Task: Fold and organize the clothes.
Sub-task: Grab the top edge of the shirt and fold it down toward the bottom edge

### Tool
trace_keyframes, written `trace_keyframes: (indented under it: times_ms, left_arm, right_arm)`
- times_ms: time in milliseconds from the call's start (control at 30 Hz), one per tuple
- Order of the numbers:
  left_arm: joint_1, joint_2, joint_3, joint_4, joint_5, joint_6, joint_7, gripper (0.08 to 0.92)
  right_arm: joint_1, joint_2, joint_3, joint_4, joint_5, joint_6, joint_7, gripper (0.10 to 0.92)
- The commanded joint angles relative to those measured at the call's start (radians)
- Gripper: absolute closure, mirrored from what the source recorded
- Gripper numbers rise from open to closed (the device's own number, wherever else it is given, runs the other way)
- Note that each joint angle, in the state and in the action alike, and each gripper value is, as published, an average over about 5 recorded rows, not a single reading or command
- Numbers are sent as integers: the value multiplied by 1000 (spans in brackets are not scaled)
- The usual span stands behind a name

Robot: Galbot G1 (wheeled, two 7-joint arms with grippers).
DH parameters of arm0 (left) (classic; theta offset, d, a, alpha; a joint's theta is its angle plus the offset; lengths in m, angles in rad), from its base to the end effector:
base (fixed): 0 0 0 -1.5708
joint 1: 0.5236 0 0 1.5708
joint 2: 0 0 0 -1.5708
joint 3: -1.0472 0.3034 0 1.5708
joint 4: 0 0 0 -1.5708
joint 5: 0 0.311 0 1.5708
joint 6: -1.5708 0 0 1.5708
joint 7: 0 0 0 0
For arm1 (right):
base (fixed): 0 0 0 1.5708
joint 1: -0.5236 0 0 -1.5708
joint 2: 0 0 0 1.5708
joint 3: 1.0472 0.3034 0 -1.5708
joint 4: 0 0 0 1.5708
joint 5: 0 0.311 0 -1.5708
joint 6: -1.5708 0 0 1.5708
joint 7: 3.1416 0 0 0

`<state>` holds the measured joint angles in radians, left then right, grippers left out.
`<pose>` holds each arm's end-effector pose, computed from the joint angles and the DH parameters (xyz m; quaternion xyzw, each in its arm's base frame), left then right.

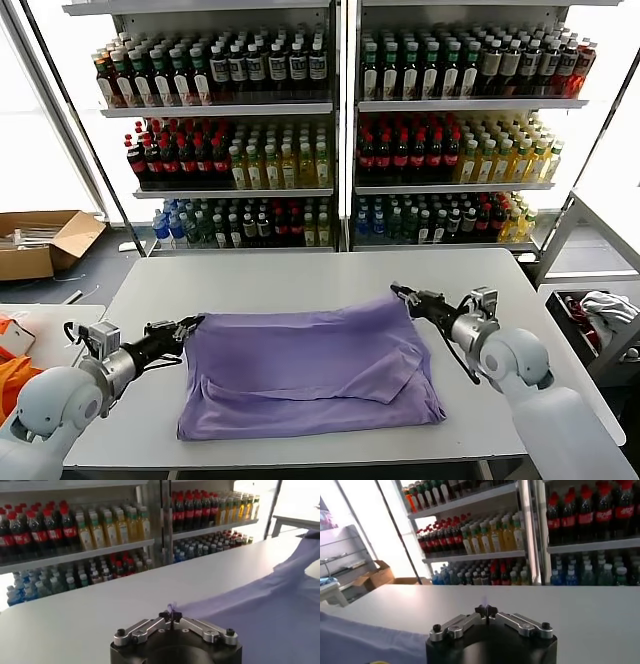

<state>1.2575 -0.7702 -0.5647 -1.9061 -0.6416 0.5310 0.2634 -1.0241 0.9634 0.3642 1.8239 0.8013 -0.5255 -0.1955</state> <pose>0.2596 0.1527 -0.1897 -0.2068 -0.9469 -0.0652 0.2372 0.3021 -0.0895 -0.2055 0.2582 -0.9428 -0.0827 0.1939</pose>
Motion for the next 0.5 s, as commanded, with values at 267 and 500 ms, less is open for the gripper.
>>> trace_keyframes:
  times_ms: [267, 500]
  left_arm:
    - [423, -74, -160, -187, 189, -36, 17, 911]
    - [448, -86, -147, -185, 246, -25, 39, 911]
  right_arm:
    - [-486, -17, 184, 262, -53, 35, -16, 920]
    - [-552, -9, 195, 274, -132, 30, -12, 917]
